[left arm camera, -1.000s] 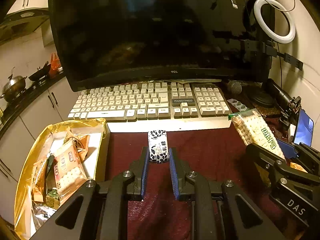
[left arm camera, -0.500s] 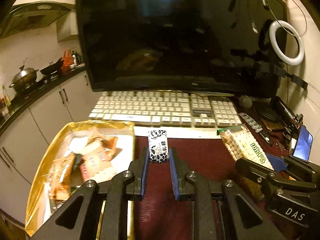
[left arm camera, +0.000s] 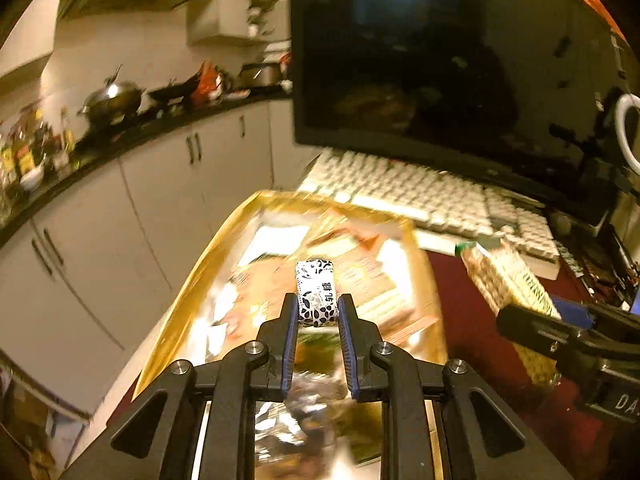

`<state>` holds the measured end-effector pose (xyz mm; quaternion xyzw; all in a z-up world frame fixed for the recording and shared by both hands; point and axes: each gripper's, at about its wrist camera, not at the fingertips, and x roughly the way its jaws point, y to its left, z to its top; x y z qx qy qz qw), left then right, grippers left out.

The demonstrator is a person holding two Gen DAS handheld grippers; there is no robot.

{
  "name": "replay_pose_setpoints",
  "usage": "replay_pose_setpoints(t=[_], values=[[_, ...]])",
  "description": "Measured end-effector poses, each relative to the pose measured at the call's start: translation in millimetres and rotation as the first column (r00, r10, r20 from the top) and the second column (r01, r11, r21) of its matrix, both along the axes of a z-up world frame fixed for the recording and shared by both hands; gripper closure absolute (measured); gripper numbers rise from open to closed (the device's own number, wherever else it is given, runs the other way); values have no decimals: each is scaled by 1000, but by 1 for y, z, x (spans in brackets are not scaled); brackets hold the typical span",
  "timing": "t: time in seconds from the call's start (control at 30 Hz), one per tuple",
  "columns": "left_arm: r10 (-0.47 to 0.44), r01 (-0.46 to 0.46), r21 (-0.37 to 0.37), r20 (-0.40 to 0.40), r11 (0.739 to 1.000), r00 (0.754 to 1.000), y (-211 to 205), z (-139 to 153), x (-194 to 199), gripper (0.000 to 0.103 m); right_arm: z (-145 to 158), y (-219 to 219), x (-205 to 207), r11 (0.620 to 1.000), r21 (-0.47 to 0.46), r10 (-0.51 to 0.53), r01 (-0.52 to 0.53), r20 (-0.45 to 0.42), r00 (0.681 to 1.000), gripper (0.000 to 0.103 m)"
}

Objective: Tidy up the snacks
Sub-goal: 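Carry the cracker pack and candy box over the tray with both tools, then open both tools to drop the cracker pack and candy box into the tray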

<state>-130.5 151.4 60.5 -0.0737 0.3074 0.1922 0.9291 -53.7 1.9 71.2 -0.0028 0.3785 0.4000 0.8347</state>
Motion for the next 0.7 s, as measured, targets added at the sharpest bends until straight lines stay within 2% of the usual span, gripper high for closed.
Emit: replay_pose_setpoints(t=[0.2, 0.43, 0.7], values=[[31, -32, -20, -16, 999, 999, 17, -12, -6, 83, -12, 38, 1, 998, -30, 59, -60, -44, 997, 57], [20, -20, -33, -20, 999, 1000, 20, -20, -3, 83, -25, 61, 13, 996, -70, 46, -50, -60, 997, 57], [20, -20, -34, -17, 999, 1000, 25, -23, -1, 83, -30, 79, 31, 995, -92, 37, -39, -30, 999, 57]])
